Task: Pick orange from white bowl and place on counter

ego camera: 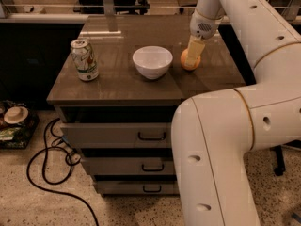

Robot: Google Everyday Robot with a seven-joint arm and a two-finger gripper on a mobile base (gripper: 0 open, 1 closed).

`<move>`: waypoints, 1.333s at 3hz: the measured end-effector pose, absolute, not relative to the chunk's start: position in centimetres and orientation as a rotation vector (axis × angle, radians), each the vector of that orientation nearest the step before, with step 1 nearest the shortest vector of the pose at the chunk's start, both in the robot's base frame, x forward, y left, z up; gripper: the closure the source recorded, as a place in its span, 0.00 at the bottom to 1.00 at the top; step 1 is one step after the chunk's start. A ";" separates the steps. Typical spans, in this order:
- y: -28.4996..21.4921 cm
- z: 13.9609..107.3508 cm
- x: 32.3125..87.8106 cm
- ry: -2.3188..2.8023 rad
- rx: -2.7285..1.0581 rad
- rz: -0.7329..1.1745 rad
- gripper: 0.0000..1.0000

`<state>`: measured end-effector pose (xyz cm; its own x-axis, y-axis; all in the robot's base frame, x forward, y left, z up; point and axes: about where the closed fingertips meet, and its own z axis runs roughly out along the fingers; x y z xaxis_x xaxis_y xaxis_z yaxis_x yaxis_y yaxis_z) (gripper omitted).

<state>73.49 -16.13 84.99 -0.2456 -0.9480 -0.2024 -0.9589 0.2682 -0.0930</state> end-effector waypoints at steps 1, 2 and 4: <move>-16.0 84.8 74.1 2.309 -1.767 0.062 0.61; -16.0 84.9 74.1 2.309 -1.767 0.062 0.38; -15.5 84.1 75.5 2.287 -1.745 0.042 0.00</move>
Offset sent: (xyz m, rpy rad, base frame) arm 0.0056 0.0015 -0.0021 0.0035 -0.0154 -0.0024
